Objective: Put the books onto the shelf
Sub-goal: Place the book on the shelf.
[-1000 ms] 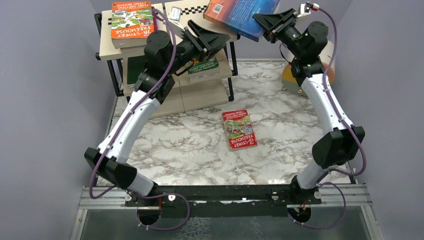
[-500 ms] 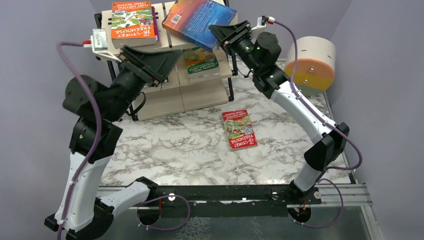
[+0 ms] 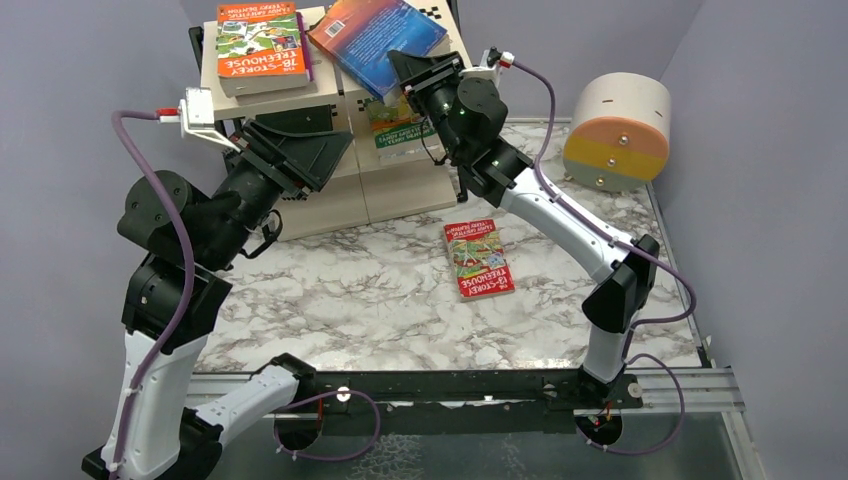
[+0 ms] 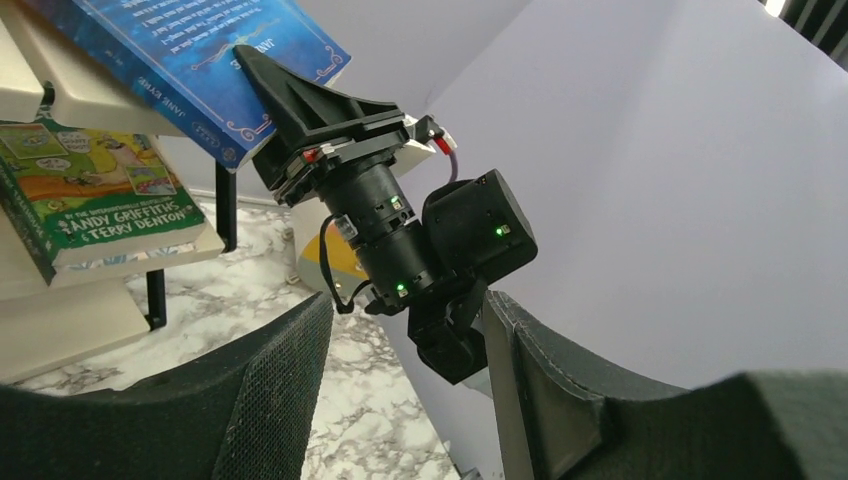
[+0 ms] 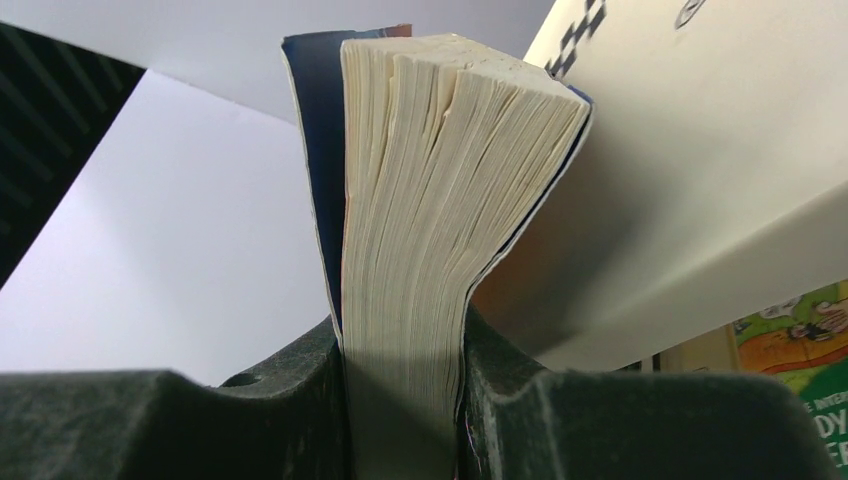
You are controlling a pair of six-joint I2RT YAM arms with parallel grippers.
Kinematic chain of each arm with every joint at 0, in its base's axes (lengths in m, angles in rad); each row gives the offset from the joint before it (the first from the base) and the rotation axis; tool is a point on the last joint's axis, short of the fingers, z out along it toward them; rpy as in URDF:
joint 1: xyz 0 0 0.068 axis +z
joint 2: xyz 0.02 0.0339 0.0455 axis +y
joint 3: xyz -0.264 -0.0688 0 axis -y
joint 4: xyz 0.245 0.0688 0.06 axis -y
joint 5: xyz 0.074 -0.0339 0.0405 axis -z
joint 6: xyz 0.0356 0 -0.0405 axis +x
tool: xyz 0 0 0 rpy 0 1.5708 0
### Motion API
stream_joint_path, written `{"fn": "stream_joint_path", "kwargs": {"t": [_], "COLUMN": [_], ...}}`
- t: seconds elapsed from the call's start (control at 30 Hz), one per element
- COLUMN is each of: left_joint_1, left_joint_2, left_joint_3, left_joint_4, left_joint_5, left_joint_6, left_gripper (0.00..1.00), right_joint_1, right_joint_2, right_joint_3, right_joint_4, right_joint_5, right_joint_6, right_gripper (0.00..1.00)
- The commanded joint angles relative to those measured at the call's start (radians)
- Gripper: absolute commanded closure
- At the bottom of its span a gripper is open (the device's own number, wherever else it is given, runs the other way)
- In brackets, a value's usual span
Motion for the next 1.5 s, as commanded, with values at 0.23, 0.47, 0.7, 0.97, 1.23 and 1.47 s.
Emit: {"fn": "stream_joint_path", "kwargs": {"t": [0.23,0.47,0.7,0.97,1.23,1.47], "left_joint_1": [-0.007,-0.055,-0.145,-0.227,-0.232,-0.234], "left_joint_2": [-0.039,-0.050,-0.086,-0.120,-0.131,-0.145], "left_joint_3": [0.045,0.085,0.096,0.050,0.031,0.018], "left_joint_4": [-0.070,-0.102,-0.139,-0.139,-0.138,-0.138], "left_joint_5": [-0.058,-0.140,-0.288,-0.381,-0.371,-0.372], "left_joint_6": [0.060,0.095,0.122,0.116,0.104,0.097], "left_gripper": [0.46,0.46,0.46,0.46,0.46,0.46], "right_joint_1": [0.003,0.020,0.042,0.057,0.070,0.081], "right_joint_2": [0.005,0.055,0.060,0.004,-0.057,-0.106], "right_joint_3": [0.070,0.116,0.115,0.055,-0.045,-0.139], "right_joint_4": [0.239,0.227,0.202,0.106,0.104,0.118], "right_joint_5": [0.185,0.241,0.305,0.304,0.288,0.275], "right_joint_6": [-0.007,0.020,0.039,0.079,0.084,0.094], "right_gripper": [0.99,0.99,0.98,0.89,0.20,0.03]}}
